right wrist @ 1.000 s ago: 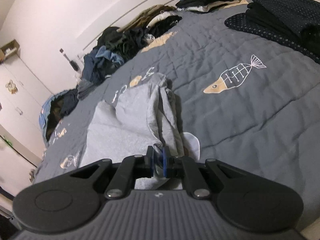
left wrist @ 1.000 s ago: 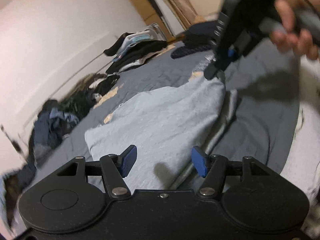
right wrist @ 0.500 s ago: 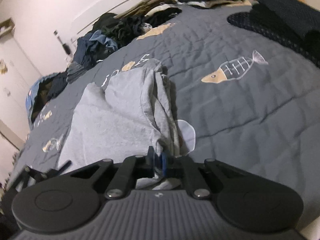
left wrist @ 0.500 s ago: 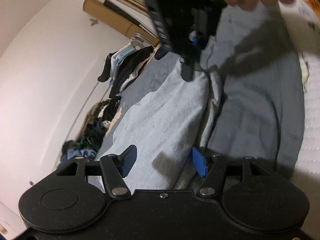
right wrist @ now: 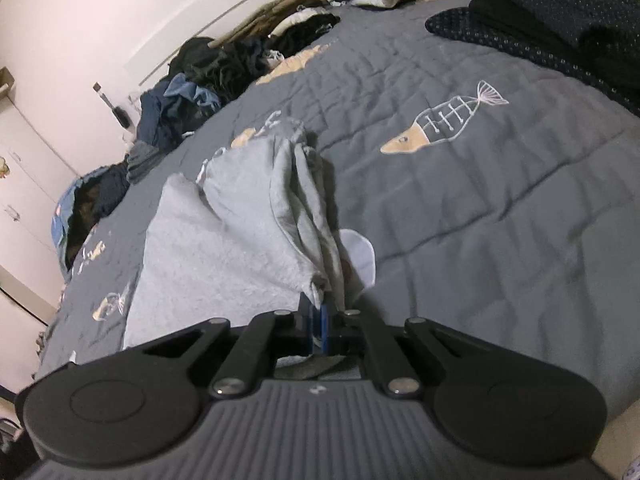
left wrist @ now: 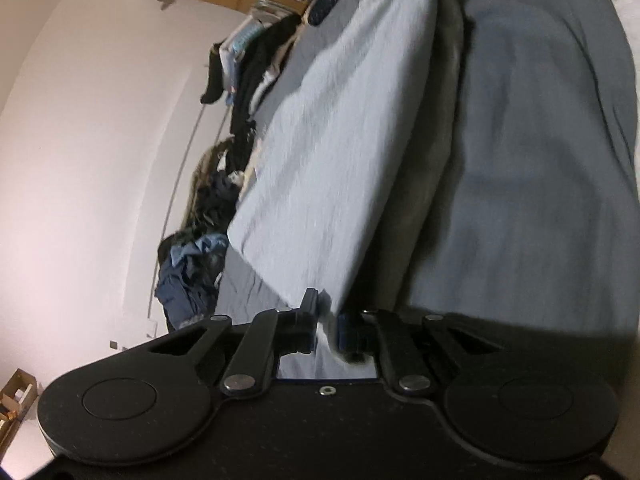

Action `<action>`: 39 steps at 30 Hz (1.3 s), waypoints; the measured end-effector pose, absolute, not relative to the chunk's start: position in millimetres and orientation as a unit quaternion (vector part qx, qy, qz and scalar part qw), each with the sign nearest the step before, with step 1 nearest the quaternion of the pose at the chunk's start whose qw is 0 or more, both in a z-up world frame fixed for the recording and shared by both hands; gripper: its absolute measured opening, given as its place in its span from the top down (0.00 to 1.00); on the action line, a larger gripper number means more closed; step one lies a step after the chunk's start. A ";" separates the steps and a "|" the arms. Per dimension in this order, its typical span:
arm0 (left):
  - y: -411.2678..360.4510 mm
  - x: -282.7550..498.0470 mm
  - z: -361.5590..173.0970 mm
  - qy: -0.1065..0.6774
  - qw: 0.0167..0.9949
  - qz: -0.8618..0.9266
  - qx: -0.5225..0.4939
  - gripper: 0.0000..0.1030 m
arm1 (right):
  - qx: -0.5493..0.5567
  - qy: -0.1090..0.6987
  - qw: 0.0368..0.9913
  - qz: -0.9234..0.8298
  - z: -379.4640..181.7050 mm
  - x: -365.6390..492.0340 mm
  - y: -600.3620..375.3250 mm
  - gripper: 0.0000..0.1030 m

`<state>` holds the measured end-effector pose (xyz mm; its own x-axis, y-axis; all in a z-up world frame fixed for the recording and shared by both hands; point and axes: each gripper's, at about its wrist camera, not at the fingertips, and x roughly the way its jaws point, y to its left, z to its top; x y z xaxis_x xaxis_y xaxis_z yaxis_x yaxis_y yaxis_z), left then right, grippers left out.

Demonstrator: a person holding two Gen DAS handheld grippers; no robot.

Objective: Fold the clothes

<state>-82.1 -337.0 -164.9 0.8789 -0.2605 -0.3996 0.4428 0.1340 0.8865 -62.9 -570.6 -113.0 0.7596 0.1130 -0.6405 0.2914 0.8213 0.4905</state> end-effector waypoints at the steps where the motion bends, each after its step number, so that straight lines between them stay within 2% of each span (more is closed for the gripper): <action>1: -335.0 -81.0 -164.8 0.075 0.748 -0.234 0.616 0.90 | 0.290 0.343 0.892 -0.051 -113.1 -63.2 -569.5 0.97; 10: -328.3 -83.2 -145.1 0.049 0.750 -0.221 0.621 0.91 | 0.273 0.331 0.902 -0.042 -102.9 -69.3 -565.1 0.97; 13: -333.6 -82.5 -158.1 0.085 0.738 -0.245 0.623 0.90 | 0.260 0.345 0.901 -0.050 -107.7 -64.4 -564.9 0.97; 15: -334.2 -86.5 -171.7 0.069 0.719 -0.242 0.648 0.91 | 0.250 0.363 0.896 -0.054 -116.5 -60.2 -563.1 0.97; 18: -334.0 -89.1 -169.4 0.067 0.713 -0.245 0.653 0.89 | 0.226 0.377 0.896 -0.059 -118.1 -58.0 -559.5 0.91; 19: -332.6 -88.9 -162.7 0.074 0.719 -0.249 0.645 0.83 | 0.219 0.380 0.897 -0.058 -115.4 -58.3 -558.8 0.88; 20: -331.2 -88.8 -155.9 0.080 0.724 -0.253 0.637 0.71 | 0.220 0.382 0.896 -0.060 -111.8 -60.3 -559.8 0.78; 21: -329.8 -88.8 -149.1 0.087 0.729 -0.257 0.628 0.63 | 0.220 0.378 0.897 -0.064 -106.8 -64.2 -562.1 0.67; 22: -328.0 -90.7 -139.7 0.095 0.735 -0.265 0.617 0.46 | 0.219 0.370 0.900 -0.066 -102.6 -69.2 -564.6 0.63; 23: -325.2 -91.9 -127.3 0.105 0.740 -0.277 0.603 0.37 | 0.221 0.362 0.903 -0.069 -97.0 -73.9 -569.1 0.60; 27: -304.1 -92.2 -79.4 0.150 0.773 -0.341 0.514 0.37 | 0.239 0.321 0.912 -0.087 -76.0 -89.8 -589.2 0.57; 31: -289.4 -67.6 -40.8 0.172 0.848 -0.343 0.364 0.37 | 0.218 0.322 0.919 -0.070 -66.6 -58.9 -588.3 0.57; 33: -289.0 -50.4 -27.6 0.186 0.871 -0.342 0.301 0.46 | 0.207 0.323 0.921 -0.060 -62.1 -42.8 -587.4 0.57; 35: -288.8 -38.7 -19.0 0.207 0.878 -0.351 0.253 0.81 | 0.195 0.324 0.924 -0.051 -57.5 -26.7 -586.6 0.56; 36: -288.9 -30.9 -15.8 0.220 0.878 -0.357 0.230 0.86 | 0.190 0.325 0.925 -0.047 -55.2 -18.7 -586.2 0.56; 39: -292.1 -10.5 -10.5 0.245 0.878 -0.366 0.188 0.87 | 0.173 0.326 0.929 -0.033 -48.3 5.4 -585.0 0.56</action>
